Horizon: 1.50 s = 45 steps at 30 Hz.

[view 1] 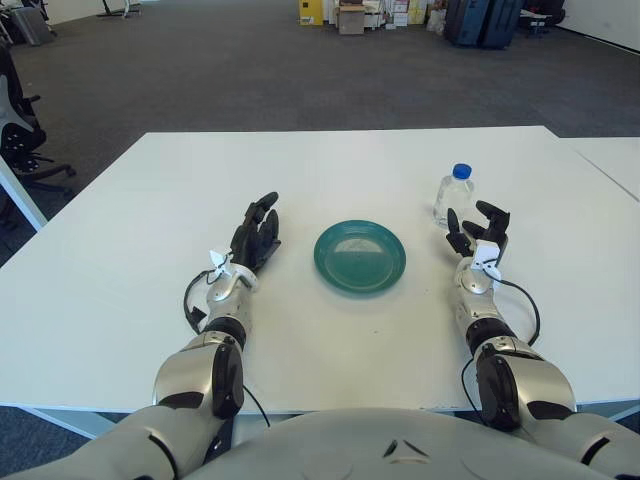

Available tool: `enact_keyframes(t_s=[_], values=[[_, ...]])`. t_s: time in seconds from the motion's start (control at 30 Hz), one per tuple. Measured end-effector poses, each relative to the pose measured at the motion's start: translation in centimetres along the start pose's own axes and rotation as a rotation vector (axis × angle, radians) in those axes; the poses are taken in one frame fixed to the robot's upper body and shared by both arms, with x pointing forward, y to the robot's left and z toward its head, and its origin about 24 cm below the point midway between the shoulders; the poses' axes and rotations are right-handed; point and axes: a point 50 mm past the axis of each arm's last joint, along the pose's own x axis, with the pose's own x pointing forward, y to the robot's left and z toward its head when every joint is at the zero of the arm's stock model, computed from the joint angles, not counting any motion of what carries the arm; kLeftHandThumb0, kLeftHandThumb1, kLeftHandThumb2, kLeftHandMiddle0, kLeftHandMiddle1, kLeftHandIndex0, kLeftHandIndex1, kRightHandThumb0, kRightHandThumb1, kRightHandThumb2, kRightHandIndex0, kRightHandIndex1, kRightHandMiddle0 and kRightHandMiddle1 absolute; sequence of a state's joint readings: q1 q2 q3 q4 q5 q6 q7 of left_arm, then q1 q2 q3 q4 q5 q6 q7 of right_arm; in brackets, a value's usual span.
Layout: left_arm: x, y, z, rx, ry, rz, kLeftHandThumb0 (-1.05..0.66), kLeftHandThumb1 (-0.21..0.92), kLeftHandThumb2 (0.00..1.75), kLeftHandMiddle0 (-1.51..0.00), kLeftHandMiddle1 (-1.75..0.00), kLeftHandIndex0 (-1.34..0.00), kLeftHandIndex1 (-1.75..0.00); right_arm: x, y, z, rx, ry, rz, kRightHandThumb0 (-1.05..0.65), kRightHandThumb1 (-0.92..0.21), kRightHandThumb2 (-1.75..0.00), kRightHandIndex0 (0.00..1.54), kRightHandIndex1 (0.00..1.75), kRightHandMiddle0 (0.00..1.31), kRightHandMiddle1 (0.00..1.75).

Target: Put the bottle into the plate.

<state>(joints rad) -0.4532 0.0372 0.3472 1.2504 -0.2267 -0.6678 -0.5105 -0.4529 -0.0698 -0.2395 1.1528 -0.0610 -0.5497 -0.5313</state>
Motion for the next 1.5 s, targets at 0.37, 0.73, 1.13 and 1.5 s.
enact_keyframes(t_s=[0.37, 0.73, 1.13, 1.5], values=[[0.0, 0.0, 0.0, -0.002, -0.002, -0.001, -0.67, 0.92, 0.68, -0.41, 0.00, 0.00, -0.77, 1.0, 1.1, 0.8, -0.023, 0.035, 0.059, -0.79, -0.81, -0.23, 0.15, 0.03, 0.00, 0.14], [0.0, 0.1, 0.1, 0.000, -0.005, 0.000, -0.66, 0.92, 0.69, -0.43, -0.01, 0.00, -0.78, 1.7, 1.4, 1.4, -0.055, 0.039, 0.121, -0.99, -0.92, -0.16, 0.00, 0.00, 0.00, 0.00], [-0.1, 0.3, 0.1, -0.023, -0.016, 0.005, -0.66, 0.92, 0.69, -0.45, -0.02, 0.00, -0.79, 2.0, 2.2, 1.8, -0.110, 0.049, 0.182, -1.04, -0.92, -0.19, 0.00, 0.00, 0.00, 0.00], [-0.2, 0.4, 0.2, -0.041, -0.024, 0.000, -0.65, 0.92, 0.69, -0.47, -0.02, 0.00, -0.80, 2.4, 3.3, 2.4, -0.263, 0.063, 0.268, -1.05, -0.92, -0.19, 0.01, 0.00, 0.00, 0.00]])
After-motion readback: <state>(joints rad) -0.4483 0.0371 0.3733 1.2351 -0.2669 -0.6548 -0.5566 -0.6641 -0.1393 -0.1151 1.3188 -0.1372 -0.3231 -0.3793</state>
